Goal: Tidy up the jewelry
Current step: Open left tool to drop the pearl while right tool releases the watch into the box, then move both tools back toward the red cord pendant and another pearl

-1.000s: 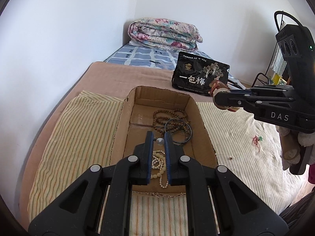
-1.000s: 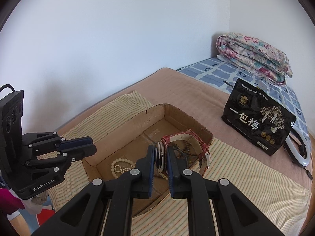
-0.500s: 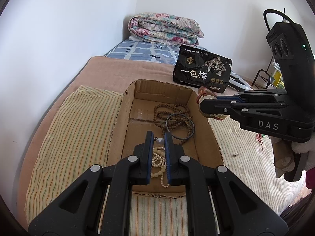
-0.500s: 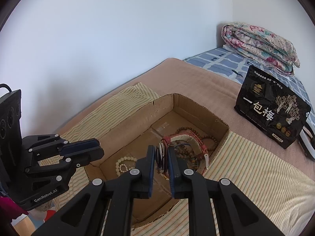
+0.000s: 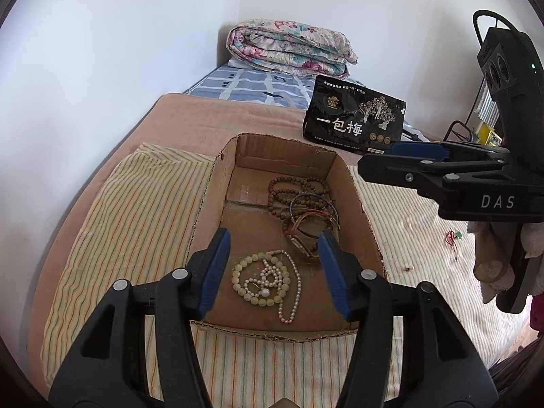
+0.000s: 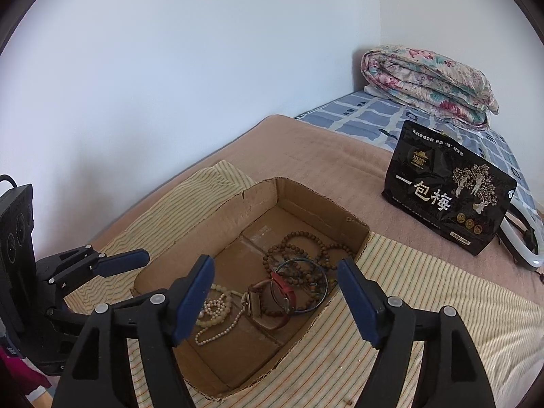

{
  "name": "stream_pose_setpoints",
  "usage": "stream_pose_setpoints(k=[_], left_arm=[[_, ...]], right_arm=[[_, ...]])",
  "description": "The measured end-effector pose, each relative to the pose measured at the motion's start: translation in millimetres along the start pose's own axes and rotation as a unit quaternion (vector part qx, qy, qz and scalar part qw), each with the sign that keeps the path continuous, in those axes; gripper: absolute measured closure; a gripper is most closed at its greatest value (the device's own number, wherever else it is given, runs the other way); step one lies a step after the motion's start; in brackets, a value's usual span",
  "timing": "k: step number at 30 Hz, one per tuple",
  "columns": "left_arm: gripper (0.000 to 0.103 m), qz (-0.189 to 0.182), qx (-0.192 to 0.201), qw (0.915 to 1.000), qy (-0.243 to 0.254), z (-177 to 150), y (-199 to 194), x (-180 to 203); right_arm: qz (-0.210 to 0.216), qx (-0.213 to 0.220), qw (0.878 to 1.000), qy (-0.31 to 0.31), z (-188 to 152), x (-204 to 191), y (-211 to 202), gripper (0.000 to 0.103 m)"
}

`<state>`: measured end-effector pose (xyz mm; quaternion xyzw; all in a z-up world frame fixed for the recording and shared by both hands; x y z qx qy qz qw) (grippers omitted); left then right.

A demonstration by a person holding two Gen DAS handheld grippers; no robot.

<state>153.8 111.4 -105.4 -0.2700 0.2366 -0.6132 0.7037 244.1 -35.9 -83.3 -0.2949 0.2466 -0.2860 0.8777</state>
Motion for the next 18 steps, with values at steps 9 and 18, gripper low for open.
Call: stream_pose_setpoints(k=[9,18], left_arm=[[0.048,-0.002,0.004,1.0,0.004,2.0,-4.6,5.1],[0.048,-0.017,0.009,0.9998,0.009,6.9,-17.3,17.0]], right_arm=[[-0.012,0.013,1.0,0.002,1.0,4.7,-11.9,0.015],[-0.022,0.021,1.0,-0.001,-1.8,10.3,-34.3,0.012]])
Point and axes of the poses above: each gripper's, at about its wrist camera, not at the fingertips, and y roughly the way its jaws point, x to its right, z to its top, the point moved 1 cm from there along y, roughly the way its jaws point, and after that the axes turned 15 degrees about z, right-handed, at the moved point
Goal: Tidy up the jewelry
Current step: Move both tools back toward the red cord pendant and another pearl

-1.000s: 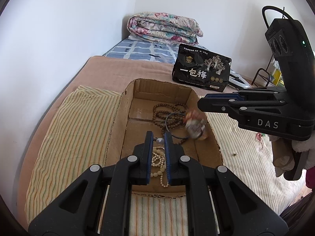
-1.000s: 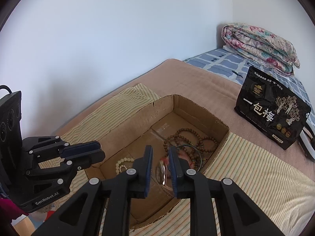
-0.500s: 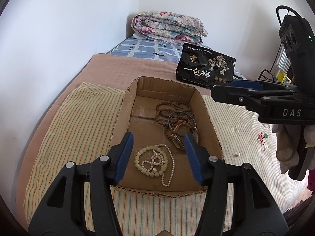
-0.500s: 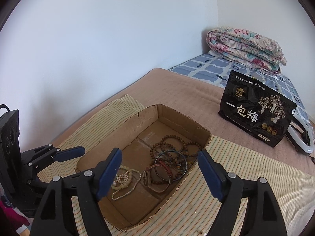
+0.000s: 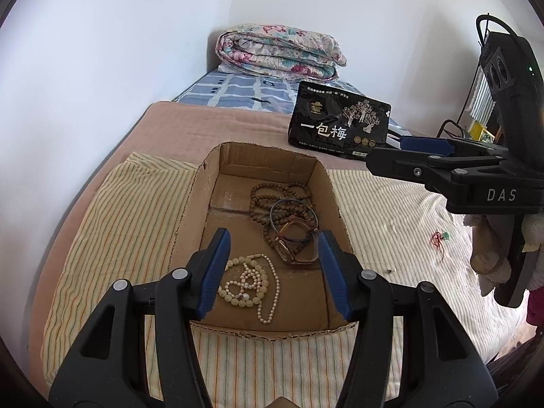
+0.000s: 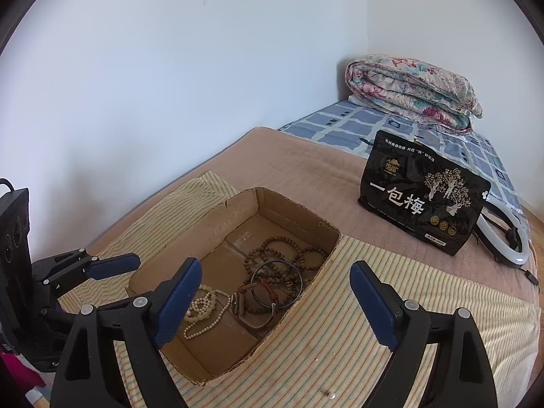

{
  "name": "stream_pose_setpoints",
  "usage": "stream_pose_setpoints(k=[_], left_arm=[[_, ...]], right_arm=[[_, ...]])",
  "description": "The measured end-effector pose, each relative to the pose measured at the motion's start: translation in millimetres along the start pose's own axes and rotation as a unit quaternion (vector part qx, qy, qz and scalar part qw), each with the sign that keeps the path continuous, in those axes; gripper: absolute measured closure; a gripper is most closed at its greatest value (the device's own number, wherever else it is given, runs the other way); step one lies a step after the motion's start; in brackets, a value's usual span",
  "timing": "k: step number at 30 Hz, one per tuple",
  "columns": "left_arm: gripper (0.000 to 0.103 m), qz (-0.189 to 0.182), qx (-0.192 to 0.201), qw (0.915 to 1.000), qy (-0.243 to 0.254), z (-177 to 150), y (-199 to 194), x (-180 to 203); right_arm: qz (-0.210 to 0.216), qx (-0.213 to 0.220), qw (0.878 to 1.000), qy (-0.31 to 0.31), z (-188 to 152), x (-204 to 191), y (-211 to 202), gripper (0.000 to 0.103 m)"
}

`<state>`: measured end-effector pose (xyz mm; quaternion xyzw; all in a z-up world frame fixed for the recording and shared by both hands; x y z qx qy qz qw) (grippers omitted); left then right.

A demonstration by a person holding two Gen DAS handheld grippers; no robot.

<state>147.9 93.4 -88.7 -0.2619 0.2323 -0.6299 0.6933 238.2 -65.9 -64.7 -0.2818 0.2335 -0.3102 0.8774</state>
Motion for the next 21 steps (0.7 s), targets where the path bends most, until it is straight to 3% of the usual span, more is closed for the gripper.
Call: stream_pose_setpoints(k=[7,11,21], left_arm=[[0.048,-0.02,0.012,0.9996,0.015,1.2,-10.9,20.3],[0.048,-0.034,0.011,0.9991,0.021,1.8,-13.8,34.4],[0.048,-0.067,0.0,0.9966,0.048,-5.4,-15.9,80.5]], right_arm=[[-0.016,0.007,1.0,-0.001,-9.6,13.9,-29.2,0.01],[-0.037,0.016,0.999,-0.001,-19.0,26.2,-51.9,0.002],[-0.086,0.025,0.995,0.034,-54.2,72.7,-102.6,0.0]])
Point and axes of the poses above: each gripper's, at about its wrist camera, not at the fingertips, and y roughly the way its jaws point, x to its right, z to its top, the point moved 1 cm from there along y, roughly the way its jaws point, and after that the axes turned 15 degrees about z, right-handed, at the moved point
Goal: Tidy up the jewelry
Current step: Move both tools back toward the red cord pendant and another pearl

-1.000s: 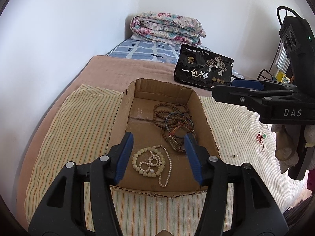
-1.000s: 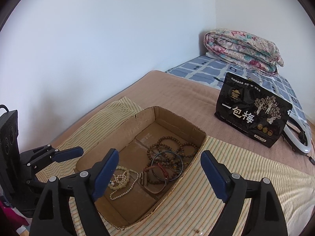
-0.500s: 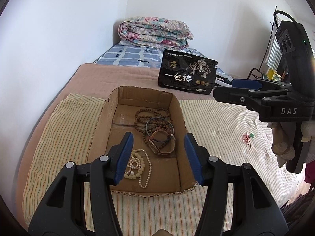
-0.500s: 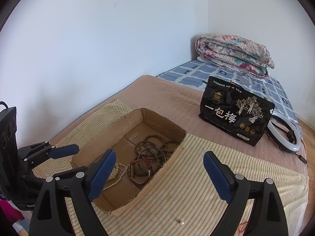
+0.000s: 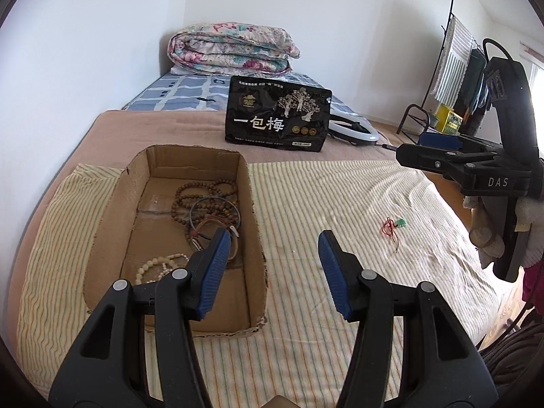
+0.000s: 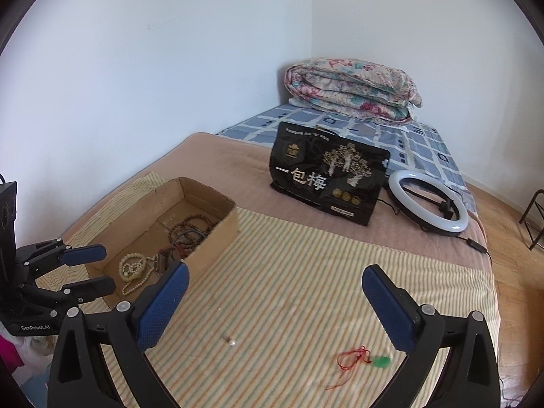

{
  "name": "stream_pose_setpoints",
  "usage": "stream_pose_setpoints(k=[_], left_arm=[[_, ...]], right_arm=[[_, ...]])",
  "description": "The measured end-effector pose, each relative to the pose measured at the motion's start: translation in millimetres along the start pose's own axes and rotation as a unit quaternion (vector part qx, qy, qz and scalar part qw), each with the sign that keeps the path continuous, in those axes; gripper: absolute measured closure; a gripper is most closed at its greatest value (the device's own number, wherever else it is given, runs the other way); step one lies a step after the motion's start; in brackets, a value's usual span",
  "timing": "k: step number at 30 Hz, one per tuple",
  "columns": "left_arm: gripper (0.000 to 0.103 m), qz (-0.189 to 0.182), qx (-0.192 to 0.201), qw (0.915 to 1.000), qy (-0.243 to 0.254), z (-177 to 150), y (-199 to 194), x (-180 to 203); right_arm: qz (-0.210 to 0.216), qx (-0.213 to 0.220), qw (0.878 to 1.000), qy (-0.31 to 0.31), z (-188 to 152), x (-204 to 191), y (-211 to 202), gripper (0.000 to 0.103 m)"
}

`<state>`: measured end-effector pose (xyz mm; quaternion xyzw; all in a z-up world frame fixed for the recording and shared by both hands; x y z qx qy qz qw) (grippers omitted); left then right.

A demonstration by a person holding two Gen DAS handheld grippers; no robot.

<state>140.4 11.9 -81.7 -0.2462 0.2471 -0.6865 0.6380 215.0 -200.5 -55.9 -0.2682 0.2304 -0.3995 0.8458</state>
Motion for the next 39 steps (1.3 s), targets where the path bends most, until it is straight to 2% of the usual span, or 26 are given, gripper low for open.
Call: stream_pose_setpoints(k=[9,17,30,39], left_arm=[[0.048,-0.026,-0.009,0.9992,0.029,-5.4,7.2,43.2],[0.048,-0.039,-0.019,0.9973,0.059,-13.5,19.7,78.8],[0.048,-0.027,-0.059,0.9948,0.078,-31.0,69.3,107.2],[0.048,-0.013,-0.072,0.9936,0.085,-39.5,97.2,116.8]], right_arm=[[-0.032,0.001,0.998,0.045,-35.6,51.6,-27.5,0.0],[-0.055,-0.005,0.996,0.071,-66.1,86.9,-35.1,0.0],[-0.067,-0.025,0.993,0.096,-108.9,125.9,-17.2,0.0],[-0.063,-0.05,0.992,0.093,-127.6,136.2,9.1,0.003]])
Point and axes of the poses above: each gripper's, at about its wrist camera, not at the fingertips, and y roughly the way its jaws point, x to its right, z to its top, the point moved 1 cm from there along y, roughly the way its jaws point, and after that the axes turned 15 degrees about z, right-handed, at the moved point
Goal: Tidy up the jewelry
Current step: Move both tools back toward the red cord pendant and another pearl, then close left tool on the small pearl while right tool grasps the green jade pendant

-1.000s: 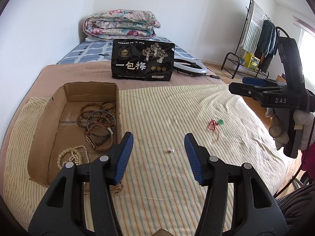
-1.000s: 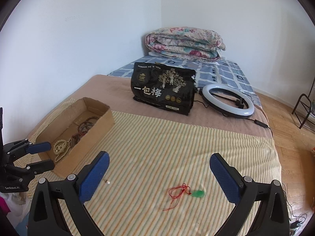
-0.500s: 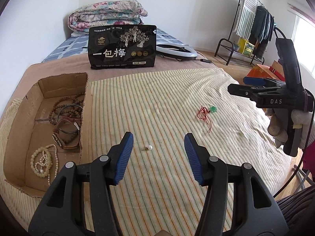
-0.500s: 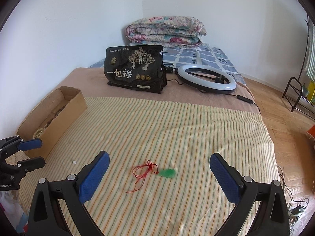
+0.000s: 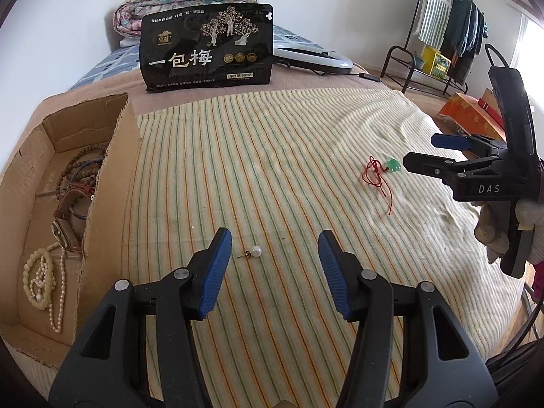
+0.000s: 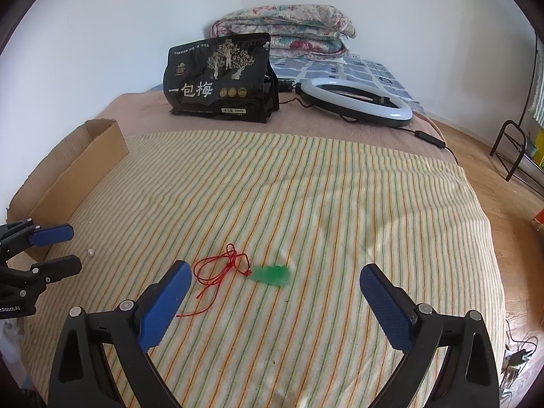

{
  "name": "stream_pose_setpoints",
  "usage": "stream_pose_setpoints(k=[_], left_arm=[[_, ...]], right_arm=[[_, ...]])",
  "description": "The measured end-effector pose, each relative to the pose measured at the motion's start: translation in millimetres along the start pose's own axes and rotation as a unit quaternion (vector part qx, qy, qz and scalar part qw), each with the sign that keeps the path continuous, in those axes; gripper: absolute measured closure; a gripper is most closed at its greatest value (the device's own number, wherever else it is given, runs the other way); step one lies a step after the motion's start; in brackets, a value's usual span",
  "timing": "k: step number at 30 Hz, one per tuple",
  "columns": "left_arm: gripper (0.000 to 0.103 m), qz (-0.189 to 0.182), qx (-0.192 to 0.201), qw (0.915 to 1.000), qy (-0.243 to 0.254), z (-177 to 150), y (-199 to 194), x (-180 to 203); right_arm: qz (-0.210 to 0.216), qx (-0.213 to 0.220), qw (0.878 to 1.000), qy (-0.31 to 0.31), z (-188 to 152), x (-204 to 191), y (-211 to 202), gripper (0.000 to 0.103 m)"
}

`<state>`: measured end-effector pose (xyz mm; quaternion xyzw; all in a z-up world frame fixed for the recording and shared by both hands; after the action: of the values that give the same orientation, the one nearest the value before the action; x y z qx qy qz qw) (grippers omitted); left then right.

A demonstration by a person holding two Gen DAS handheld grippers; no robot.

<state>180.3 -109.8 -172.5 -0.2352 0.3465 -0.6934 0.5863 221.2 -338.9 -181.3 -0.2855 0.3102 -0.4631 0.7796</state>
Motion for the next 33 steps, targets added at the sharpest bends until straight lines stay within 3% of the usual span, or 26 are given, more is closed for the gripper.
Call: stream_pose_setpoints(k=[4,10,13,23,28,33], left_arm=[[0.056,0.009,-0.001,0.9999,0.009,-1.7,6.9,2.6],[0.058,0.006,-0.005,0.9999,0.014,-2.1,14.4,3.2],[0.066,0.005,-0.008,0.9998,0.019,-2.1,18.5,4.3],[0.068,0.004,-0.022,0.9997,0.011,-4.3,29.8,2.6],[0.078,0.007,-0.024,0.9997,0.003,-4.4,32.7,-0.7],[0.09,0.006,-0.024,0.9997,0.003,-4.7,33.2,-1.1]], right_arm=[[-0.001,-0.013,1.0,-0.004,-1.3,2.4,10.9,0.008],[-0.004,-0.029,1.0,-0.003,-2.2,4.2,25.6,0.016],[-0.006,-0.035,0.999,-0.005,-3.2,4.2,30.6,0.02],[-0.001,-0.043,0.999,-0.005,-4.5,5.2,39.5,0.027],[0.005,-0.043,0.999,-0.007,-4.8,3.5,40.9,0.037],[0.011,-0.043,0.999,-0.004,-4.6,4.2,39.5,0.059]])
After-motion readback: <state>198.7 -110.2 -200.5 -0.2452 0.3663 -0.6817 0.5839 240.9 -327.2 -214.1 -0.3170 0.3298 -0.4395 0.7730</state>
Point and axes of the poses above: each gripper's, at about its wrist camera, not at the fingertips, and y roughly the way its jaws point, x to its right, z to its top, the point moved 1 cm from there along y, roughly the way its jaws point, and after that the axes turned 15 degrees about z, right-handed, at the moved point
